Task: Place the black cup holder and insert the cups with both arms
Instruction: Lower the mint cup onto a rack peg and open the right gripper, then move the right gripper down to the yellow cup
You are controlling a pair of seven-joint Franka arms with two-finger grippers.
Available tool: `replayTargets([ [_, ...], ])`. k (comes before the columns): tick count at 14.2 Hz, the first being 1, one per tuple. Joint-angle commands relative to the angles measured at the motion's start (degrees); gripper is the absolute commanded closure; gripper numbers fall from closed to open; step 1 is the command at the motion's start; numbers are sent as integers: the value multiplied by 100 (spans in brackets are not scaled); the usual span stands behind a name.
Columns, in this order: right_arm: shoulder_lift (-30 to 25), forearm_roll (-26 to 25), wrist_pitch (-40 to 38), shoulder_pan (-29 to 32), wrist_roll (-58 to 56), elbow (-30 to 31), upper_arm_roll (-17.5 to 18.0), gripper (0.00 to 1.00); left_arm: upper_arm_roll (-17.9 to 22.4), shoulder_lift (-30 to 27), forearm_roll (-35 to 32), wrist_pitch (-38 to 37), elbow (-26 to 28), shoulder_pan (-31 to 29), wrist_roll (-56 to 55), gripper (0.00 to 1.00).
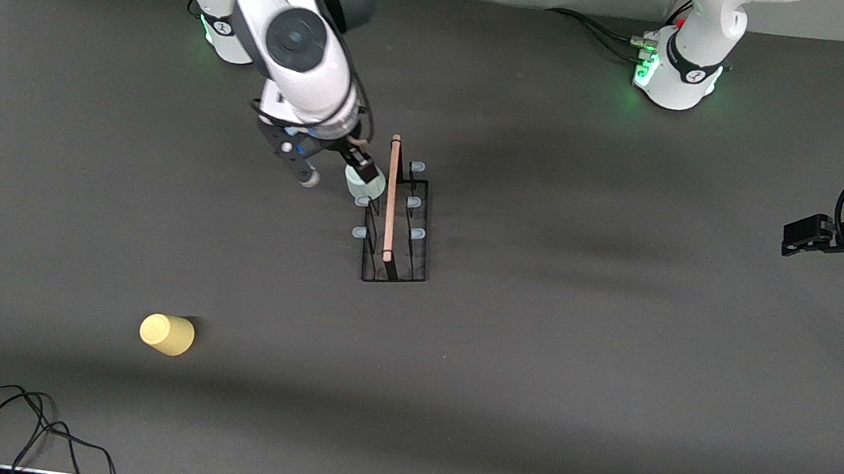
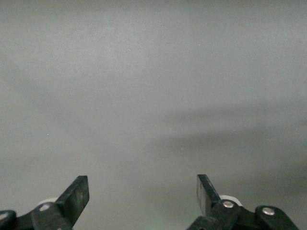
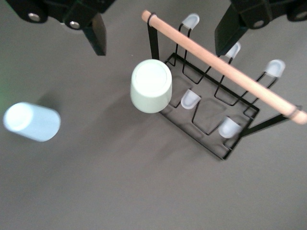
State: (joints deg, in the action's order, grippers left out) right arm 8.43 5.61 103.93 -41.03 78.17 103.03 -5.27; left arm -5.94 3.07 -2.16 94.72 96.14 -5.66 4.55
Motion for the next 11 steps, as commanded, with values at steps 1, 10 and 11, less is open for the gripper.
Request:
replayTargets([
  [1, 63, -51, -698, 7, -1430, -669, -569, 0, -13, -26, -31, -15, -26, -5, 72, 0],
  [10, 1511, -8, -664, 1068, -7575, -2338, -2409, 0, -13, -26, -31, -24, -26, -5, 72, 0],
  [11, 1730, 263, -594, 1314, -8050, -2540, -2408, 0, -13, -26, -31, -24, -26, -5, 72, 0],
])
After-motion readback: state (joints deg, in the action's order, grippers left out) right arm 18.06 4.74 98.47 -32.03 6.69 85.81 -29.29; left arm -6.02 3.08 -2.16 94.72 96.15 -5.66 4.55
